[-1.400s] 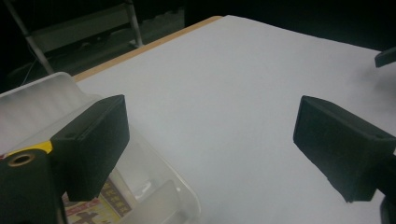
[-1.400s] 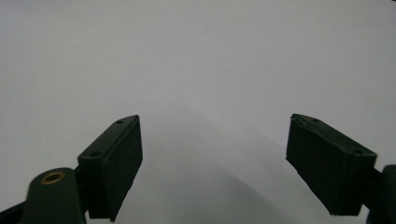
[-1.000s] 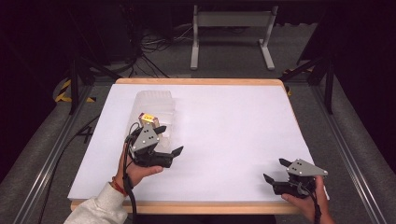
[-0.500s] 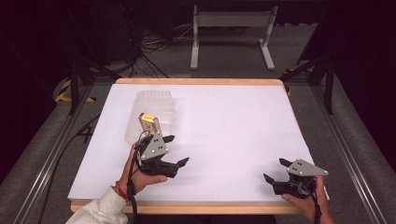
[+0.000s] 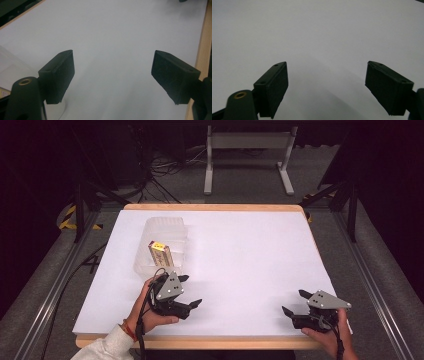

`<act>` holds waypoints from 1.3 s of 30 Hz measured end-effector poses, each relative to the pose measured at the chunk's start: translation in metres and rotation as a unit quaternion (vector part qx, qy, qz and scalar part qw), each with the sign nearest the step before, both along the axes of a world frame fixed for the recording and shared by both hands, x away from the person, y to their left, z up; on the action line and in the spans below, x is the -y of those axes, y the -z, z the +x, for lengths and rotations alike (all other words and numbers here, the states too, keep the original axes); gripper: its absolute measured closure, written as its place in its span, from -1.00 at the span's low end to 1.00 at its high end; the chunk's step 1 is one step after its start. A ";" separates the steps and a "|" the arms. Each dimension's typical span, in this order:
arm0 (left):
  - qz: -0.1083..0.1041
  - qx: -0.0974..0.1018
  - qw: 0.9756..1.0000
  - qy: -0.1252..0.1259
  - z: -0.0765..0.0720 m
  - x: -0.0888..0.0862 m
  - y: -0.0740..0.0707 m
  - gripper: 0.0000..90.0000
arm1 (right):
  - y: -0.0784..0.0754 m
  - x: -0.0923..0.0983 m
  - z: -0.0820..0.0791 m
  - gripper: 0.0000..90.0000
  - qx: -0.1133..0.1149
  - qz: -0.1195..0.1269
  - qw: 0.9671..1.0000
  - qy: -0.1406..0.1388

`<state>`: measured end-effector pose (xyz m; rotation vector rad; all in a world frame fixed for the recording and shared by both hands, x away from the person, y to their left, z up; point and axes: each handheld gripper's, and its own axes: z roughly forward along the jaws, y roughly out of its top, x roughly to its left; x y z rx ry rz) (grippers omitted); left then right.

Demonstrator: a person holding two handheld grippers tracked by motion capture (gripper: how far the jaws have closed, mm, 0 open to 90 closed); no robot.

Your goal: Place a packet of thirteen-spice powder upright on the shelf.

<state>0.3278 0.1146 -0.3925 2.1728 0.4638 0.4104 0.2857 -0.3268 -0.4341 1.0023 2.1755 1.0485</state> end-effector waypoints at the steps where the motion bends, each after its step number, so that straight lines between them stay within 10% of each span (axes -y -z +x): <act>1: 0.006 0.000 1.000 -0.002 -0.001 -0.002 0.003 -0.56 | 0.000 0.000 0.000 -0.57 0.000 0.000 1.000 0.000; 24: 0.066 -0.028 0.997 -0.041 -0.006 -0.050 0.045 -0.60 | -0.005 -0.001 -0.001 -0.58 0.013 0.001 1.000 -0.005; 39: 0.039 -0.057 0.993 -0.093 -0.014 -0.098 0.058 -0.64 | -0.006 -0.003 0.003 -0.59 0.018 0.000 1.000 -0.011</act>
